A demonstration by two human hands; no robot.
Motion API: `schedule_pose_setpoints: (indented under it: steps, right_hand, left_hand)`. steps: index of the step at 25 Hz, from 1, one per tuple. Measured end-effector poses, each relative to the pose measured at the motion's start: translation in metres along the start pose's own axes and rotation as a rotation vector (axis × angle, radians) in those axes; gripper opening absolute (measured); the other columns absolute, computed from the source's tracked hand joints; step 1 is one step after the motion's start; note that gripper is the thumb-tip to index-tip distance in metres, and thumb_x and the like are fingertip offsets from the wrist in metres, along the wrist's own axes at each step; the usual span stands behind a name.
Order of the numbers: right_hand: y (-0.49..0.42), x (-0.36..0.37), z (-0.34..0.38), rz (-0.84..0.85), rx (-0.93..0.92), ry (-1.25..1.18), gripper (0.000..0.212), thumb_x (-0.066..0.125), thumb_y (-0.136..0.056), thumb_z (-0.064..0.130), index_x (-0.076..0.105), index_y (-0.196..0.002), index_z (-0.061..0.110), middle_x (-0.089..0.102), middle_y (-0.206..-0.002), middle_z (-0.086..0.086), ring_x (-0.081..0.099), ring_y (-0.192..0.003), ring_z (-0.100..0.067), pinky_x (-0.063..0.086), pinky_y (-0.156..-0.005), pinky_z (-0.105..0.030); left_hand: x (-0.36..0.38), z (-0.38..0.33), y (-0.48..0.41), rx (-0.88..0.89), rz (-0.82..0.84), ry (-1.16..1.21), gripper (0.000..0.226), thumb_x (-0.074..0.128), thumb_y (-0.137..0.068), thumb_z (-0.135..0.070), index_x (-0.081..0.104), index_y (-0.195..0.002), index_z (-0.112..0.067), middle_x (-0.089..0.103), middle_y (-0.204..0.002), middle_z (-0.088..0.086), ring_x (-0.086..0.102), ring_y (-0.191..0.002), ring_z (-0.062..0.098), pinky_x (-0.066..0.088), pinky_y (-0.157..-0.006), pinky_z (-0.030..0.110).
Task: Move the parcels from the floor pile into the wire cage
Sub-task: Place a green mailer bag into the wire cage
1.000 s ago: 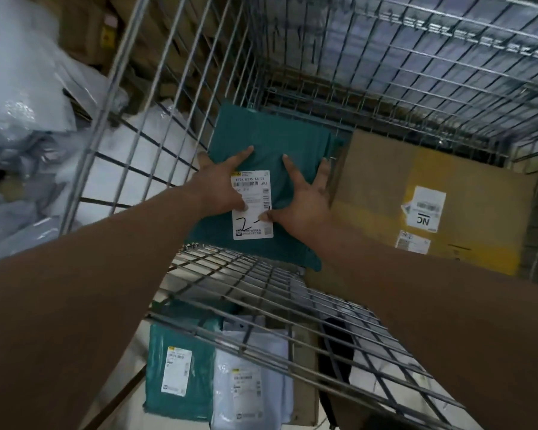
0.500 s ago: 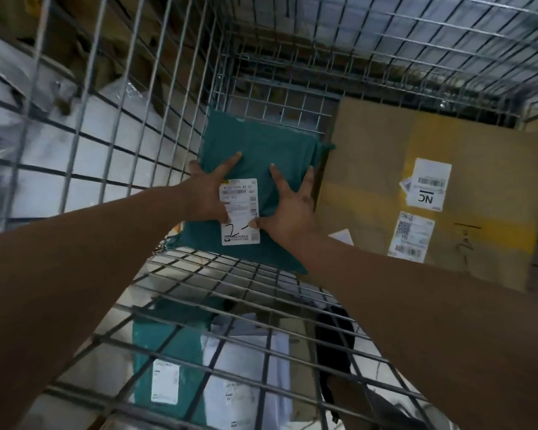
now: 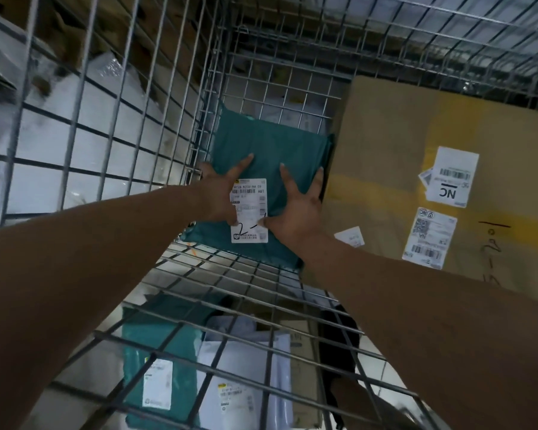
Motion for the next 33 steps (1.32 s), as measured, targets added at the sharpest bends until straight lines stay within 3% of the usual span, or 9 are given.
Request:
schedule_pose_setpoints:
  steps: [8, 12, 15, 18, 24, 33]
  right_hand:
    - [-0.014, 0.003, -0.004, 0.088, 0.026, 0.014, 0.122, 0.092, -0.068, 0.042, 0.012, -0.160, 0.045, -0.035, -0.161, -0.012, 0.018, -0.152, -0.040, 0.029, -0.123, -0.042]
    - [-0.011, -0.006, 0.011, 0.128, 0.040, 0.060, 0.118, 0.090, -0.075, 0.037, 0.009, -0.160, 0.045, -0.036, -0.161, -0.013, 0.004, -0.154, -0.042, 0.027, -0.120, -0.044]
    - [-0.007, -0.012, 0.025, 0.110, 0.029, 0.113, 0.114, 0.088, -0.077, 0.036, 0.009, -0.160, 0.046, -0.035, -0.163, -0.008, -0.006, -0.153, -0.046, 0.028, -0.119, -0.052]
    - [-0.003, -0.014, 0.033, 0.128, -0.006, 0.161, 0.116, 0.089, -0.075, 0.039, 0.011, -0.160, 0.044, -0.027, -0.167, -0.004, -0.004, -0.153, -0.046, 0.023, -0.120, -0.054]
    - [0.007, -0.009, 0.045, 0.137, -0.031, 0.244, 0.117, 0.088, -0.072, 0.046, 0.012, -0.161, 0.039, -0.017, -0.169, -0.002, -0.004, -0.155, -0.041, 0.021, -0.122, -0.054]
    - [0.031, -0.044, 0.076, 0.153, -0.094, 0.291, 0.118, 0.090, -0.070, 0.049, 0.018, -0.161, 0.034, -0.003, -0.170, -0.011, 0.012, -0.153, -0.042, 0.023, -0.123, -0.046]
  left_hand:
    - [0.009, 0.005, -0.018, -0.062, 0.079, -0.044, 0.140, 0.092, -0.069, -0.025, -0.017, -0.151, -0.059, -0.001, -0.159, 0.030, 0.024, -0.144, 0.052, 0.030, -0.118, 0.046]
    - [0.004, -0.010, -0.022, -0.050, 0.132, -0.167, 0.135, 0.088, -0.076, -0.032, -0.022, -0.153, -0.047, 0.003, -0.167, 0.021, 0.014, -0.151, 0.046, 0.011, -0.126, 0.048]
    - [-0.009, -0.022, -0.018, -0.002, 0.140, -0.283, 0.133, 0.087, -0.075, -0.042, -0.019, -0.153, -0.050, 0.011, -0.166, 0.022, 0.027, -0.148, 0.041, 0.023, -0.124, 0.048]
    - [-0.031, -0.028, -0.006, 0.051, 0.099, -0.368, 0.118, 0.083, -0.083, -0.032, -0.006, -0.159, -0.046, 0.001, -0.164, 0.027, 0.028, -0.147, 0.043, 0.037, -0.116, 0.046]
    - [-0.053, -0.023, 0.015, 0.128, 0.009, -0.395, 0.117, 0.084, -0.081, -0.031, -0.001, -0.159, -0.046, 0.002, -0.165, 0.022, 0.022, -0.151, 0.040, 0.036, -0.117, 0.048]
    - [-0.079, -0.029, 0.063, 0.131, -0.036, -0.359, 0.112, 0.084, -0.083, -0.030, 0.005, -0.162, -0.036, 0.025, -0.159, 0.017, 0.037, -0.142, 0.036, 0.041, -0.113, 0.043]
Point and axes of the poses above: each hand's wrist, its own y-axis away from the middle knuckle, its own x-axis out of the palm, z = x × y, the point moved 2 cm from there along -y, towards the middle knuckle
